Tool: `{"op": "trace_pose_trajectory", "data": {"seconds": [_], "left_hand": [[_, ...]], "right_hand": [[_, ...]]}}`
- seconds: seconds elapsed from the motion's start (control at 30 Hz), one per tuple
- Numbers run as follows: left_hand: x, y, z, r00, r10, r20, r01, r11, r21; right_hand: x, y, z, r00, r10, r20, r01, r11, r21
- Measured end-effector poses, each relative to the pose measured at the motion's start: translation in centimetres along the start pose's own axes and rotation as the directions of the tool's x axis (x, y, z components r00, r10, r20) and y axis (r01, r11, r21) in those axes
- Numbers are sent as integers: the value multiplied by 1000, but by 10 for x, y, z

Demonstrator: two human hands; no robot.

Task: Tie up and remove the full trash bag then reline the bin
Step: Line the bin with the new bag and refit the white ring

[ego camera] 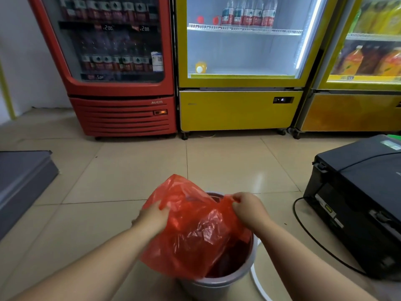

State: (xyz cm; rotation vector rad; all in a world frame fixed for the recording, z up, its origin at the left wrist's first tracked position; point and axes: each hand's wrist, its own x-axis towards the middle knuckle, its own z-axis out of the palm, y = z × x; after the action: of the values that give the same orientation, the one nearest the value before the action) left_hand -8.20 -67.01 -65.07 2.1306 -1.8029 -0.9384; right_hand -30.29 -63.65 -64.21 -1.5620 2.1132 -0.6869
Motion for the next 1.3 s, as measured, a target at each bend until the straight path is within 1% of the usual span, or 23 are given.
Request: {"op": "trace_pose_trajectory", "data": {"seconds": [0.1,0.13,0.2,0.3,0.43,0.47,0.5,0.57,0.6,0.63,0.67,0.73,0.77,0.83,0.97,1.0,1.07,1.13,1.17,1.23,1.3], "left_hand": [[-22,18,8,995,96,34,-90,987,-136],[-28,24,12,995,97,34,-89,979,-185],[-34,33,22,991,107,75,-84,962,-259],[-37,42,42,981,137,138,-91,951,-294],[-27,50,74,972,90,216,-28,961,-274],[-24,53,83,963,117,243,-30,942,-334],[-24,56,89,949,157,274,-23,900,-435],[-23,57,98,920,226,322,30,776,-630],[-21,55,102,914,216,343,81,731,-678],[-19,52,102,916,184,356,122,718,-685],[-13,46,106,919,149,365,147,730,-668],[1,34,105,924,64,378,171,813,-557],[10,27,102,929,17,370,181,851,-493],[21,19,83,950,-2,312,147,886,-440],[46,0,30,968,90,235,21,902,-432],[51,-5,16,970,102,219,-4,913,-407],[61,-14,-5,980,104,170,-51,954,-295],[66,-17,-17,985,129,117,-116,987,-108],[67,-16,-22,983,151,100,-151,989,-14],[67,-13,-27,970,234,62,-240,962,130],[65,-10,-29,951,308,39,-310,932,190]], "right_hand": [[0,-7,-13,996,4,-89,-3,1000,21],[0,-10,-19,992,8,-122,-4,999,35],[1,-14,-28,987,-1,-161,8,999,43],[2,-15,-36,987,5,-164,2,999,41],[2,-10,-41,988,52,-149,-41,996,77],[2,-9,-41,988,63,-142,-51,995,87],[1,-8,-41,988,73,-133,-61,994,93],[2,-5,-39,990,84,-117,-75,994,76],[2,-3,-38,991,75,-108,-69,996,53],[3,-1,-35,994,64,-94,-61,998,28],[4,2,-31,995,62,-72,-62,998,8],[6,11,-22,997,77,-1,-77,997,-32],[9,17,-17,996,87,37,-85,995,-58],[15,29,-11,990,112,86,-101,987,-123],[33,48,-11,986,156,62,-142,970,-196],[36,51,-11,985,160,63,-142,964,-223],[43,57,-8,981,157,112,-118,949,-293],[47,61,-2,966,173,192,-91,923,-373],[48,60,0,961,163,225,-59,910,-410],[45,53,-1,965,109,240,18,882,-471],[35,40,-2,975,-9,223,120,865,-487]]}}
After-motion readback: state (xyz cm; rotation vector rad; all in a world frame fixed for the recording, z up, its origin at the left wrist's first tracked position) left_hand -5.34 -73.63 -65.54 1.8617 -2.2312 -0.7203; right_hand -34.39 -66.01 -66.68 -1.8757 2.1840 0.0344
